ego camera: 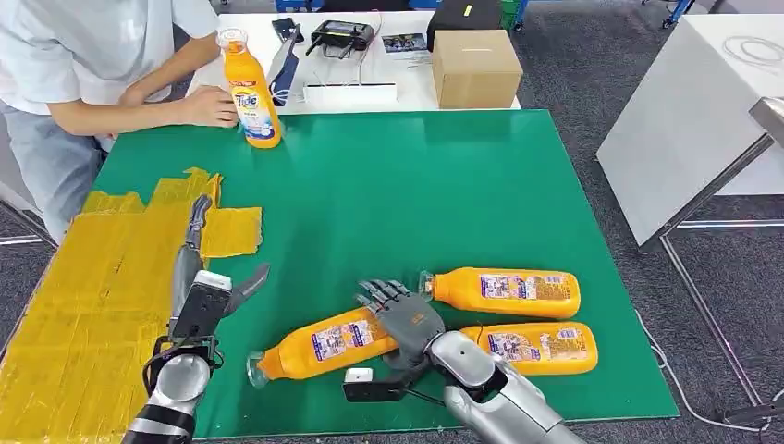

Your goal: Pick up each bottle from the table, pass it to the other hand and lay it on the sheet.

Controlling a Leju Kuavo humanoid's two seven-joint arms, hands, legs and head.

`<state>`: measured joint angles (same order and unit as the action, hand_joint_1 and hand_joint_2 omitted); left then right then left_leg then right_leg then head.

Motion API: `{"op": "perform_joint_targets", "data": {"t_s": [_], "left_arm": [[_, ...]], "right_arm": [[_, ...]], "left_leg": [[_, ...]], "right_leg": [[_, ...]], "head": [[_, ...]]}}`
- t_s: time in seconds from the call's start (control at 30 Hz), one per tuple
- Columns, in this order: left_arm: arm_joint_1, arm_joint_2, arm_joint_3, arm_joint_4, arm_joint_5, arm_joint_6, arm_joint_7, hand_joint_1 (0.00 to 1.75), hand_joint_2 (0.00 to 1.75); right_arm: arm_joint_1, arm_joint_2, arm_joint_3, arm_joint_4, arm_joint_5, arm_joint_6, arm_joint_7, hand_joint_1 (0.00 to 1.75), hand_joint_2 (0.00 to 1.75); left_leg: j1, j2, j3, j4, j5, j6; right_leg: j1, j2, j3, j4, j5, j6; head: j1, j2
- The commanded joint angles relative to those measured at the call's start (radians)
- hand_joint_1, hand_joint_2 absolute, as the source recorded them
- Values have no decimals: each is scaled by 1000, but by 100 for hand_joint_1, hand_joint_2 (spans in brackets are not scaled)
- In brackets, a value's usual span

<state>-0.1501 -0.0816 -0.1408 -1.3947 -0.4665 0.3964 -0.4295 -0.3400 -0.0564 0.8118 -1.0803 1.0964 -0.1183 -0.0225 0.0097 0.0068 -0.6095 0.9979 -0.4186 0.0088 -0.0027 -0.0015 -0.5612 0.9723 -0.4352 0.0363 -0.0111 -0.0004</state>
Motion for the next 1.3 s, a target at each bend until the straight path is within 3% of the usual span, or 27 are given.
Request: {"op": "perform_joint_targets", "data": {"t_s": [0.03, 0.2, 0.8, 1.23, 1.27, 1.3], "left_arm": [[-52, -1, -32, 85, 11, -6, -1, 0, 175], [-60, -7, -52, 99, 11, -8, -3, 0, 175], [-65, -11, -55, 113, 19, -3, -8, 0, 175], [-85, -15, -74, 162, 40, 5, -19, 0, 175], [-85, -14, -74, 162, 41, 5, -19, 0, 175], [-85, -14, -76, 162, 44, 5, -20, 0, 175]], "right_arm": [[-93, 34, 44, 141, -8, 19, -8, 0, 175], [-150, 68, 82, 158, 1, 30, -7, 0, 175], [-194, 86, 120, 210, -3, 57, -5, 0, 175], [-256, 116, 176, 392, -46, 119, 24, 2, 175], [-256, 117, 176, 395, -49, 119, 22, 21, 175], [-258, 118, 176, 399, -54, 118, 20, 119, 175]], "left_leg": [[0, -1, 3, -1, -1, 0], [0, 0, 2, -1, 0, 0], [0, -1, 4, -1, -1, 0], [0, -1, 4, -1, 0, 0], [0, -1, 3, -1, 0, 0], [0, -2, 5, -1, -1, 0]], "right_leg": [[0, 0, 3, -1, -1, 0], [0, 0, 1, 0, 0, 0], [0, -1, 4, -1, -1, 0], [0, 0, 4, -1, -1, 0], [0, -1, 3, -1, 0, 0], [0, -1, 6, -2, -1, 0]], "head": [[0, 0], [0, 0], [0, 0], [0, 0], [0, 0], [0, 0]]}}
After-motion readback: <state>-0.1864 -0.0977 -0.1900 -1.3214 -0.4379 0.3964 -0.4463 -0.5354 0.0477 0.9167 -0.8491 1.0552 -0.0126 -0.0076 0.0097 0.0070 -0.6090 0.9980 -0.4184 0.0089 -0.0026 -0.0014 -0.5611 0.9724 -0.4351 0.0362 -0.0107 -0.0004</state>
